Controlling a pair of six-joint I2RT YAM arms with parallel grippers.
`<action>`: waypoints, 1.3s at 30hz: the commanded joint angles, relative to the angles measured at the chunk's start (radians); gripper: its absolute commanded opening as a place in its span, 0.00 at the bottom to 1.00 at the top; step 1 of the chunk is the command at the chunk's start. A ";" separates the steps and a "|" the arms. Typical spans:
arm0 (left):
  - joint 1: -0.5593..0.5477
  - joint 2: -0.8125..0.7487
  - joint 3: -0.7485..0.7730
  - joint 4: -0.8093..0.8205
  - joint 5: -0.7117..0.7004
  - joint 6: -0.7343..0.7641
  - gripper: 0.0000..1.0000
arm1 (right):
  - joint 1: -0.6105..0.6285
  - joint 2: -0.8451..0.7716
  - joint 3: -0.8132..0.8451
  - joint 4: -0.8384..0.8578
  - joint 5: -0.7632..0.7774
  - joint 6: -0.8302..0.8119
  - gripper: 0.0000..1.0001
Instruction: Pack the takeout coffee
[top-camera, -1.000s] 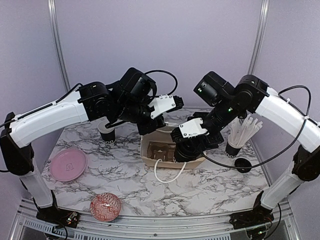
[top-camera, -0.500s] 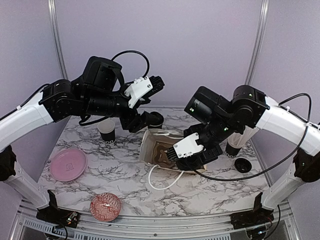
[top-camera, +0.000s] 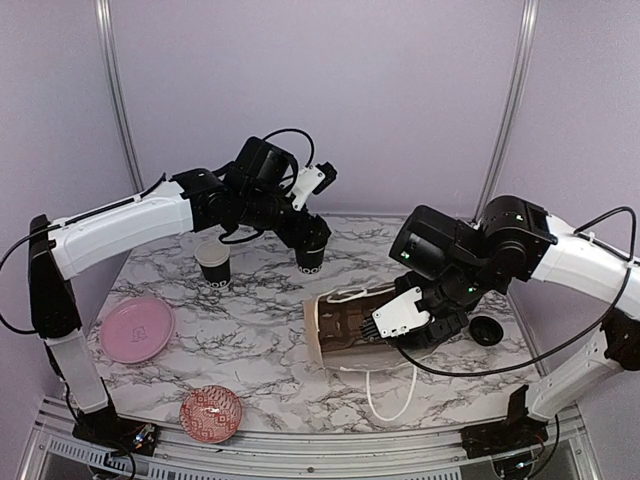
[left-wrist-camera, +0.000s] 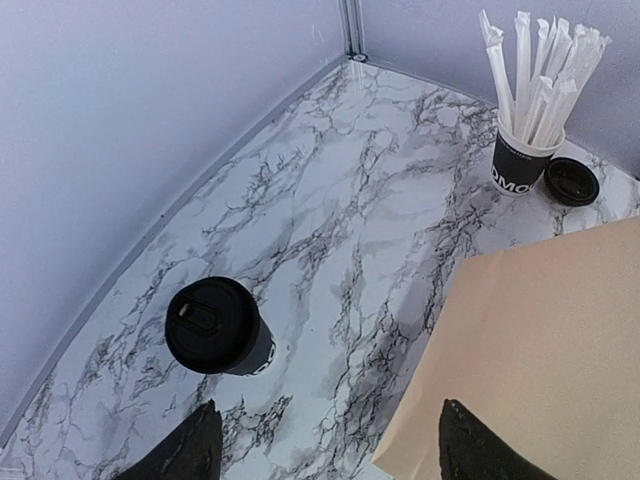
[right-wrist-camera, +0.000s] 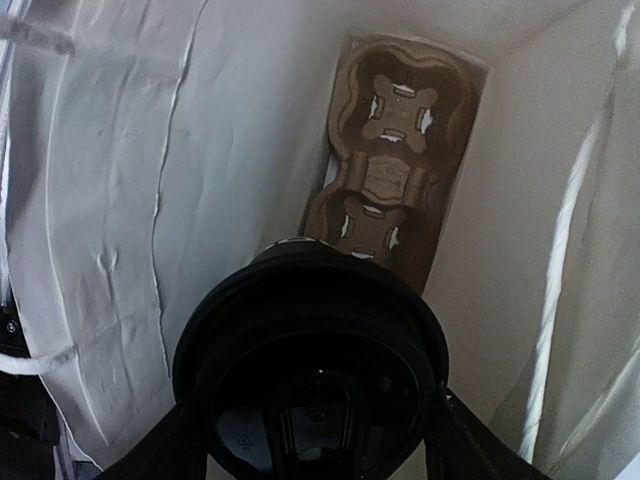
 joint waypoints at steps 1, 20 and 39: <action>-0.004 0.061 0.043 0.027 0.100 -0.064 0.74 | 0.012 -0.035 0.000 0.017 0.019 0.017 0.42; 0.026 0.259 0.087 0.029 0.261 -0.114 0.73 | 0.015 -0.233 -0.325 0.300 0.030 -0.110 0.42; 0.026 0.457 0.193 0.000 0.394 -0.132 0.70 | 0.015 -0.297 -0.532 0.567 0.124 -0.128 0.42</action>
